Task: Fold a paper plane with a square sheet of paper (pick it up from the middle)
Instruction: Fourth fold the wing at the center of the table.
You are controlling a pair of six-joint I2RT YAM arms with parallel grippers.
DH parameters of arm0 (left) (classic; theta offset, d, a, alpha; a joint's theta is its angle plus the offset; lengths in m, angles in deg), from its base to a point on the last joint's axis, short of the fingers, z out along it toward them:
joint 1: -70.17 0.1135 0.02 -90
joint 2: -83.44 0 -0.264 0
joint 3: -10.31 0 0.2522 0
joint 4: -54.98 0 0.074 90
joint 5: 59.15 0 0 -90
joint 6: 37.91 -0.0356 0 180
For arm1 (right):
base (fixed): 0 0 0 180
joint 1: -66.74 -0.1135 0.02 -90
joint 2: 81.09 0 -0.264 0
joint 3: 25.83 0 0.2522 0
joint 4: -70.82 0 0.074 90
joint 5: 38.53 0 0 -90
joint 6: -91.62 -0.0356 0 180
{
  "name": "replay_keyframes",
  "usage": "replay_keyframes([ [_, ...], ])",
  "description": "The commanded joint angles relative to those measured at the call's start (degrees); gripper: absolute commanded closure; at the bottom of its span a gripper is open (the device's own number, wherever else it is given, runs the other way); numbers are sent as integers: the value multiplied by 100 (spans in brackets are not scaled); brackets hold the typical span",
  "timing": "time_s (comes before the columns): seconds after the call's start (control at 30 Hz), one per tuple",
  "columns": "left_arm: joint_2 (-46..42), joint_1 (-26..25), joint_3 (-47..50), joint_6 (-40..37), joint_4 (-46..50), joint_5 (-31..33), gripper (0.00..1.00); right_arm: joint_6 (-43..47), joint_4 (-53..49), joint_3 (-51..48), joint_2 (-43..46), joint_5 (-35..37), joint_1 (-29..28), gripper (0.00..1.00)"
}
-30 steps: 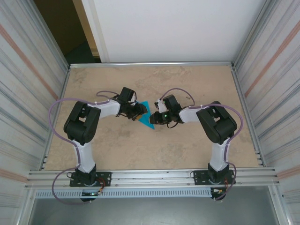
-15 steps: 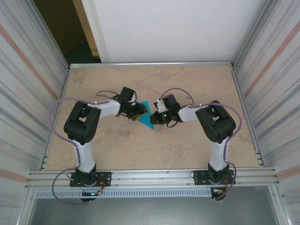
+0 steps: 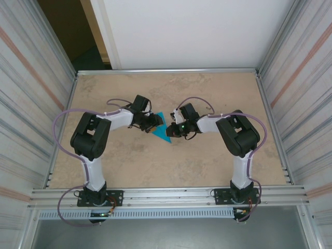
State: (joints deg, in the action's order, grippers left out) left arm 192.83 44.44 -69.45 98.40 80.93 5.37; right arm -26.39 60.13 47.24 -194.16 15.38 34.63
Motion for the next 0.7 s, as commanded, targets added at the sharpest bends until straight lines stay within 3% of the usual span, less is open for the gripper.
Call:
replay_keyframes([
  [0.0,-495,94,-93,-139,-134,-184,52,-53,-871,-52,-286,-1,1,91],
  [0.17,-923,131,279,-129,-632,-246,56,-44,-1036,-34,-280,-72,57,91],
  [0.5,-1008,130,1441,280,-2581,-958,85,-7,-1124,96,-344,-517,237,91],
  [0.67,-878,130,1598,416,-3103,-1185,88,-27,-1154,163,-387,-841,350,91],
])
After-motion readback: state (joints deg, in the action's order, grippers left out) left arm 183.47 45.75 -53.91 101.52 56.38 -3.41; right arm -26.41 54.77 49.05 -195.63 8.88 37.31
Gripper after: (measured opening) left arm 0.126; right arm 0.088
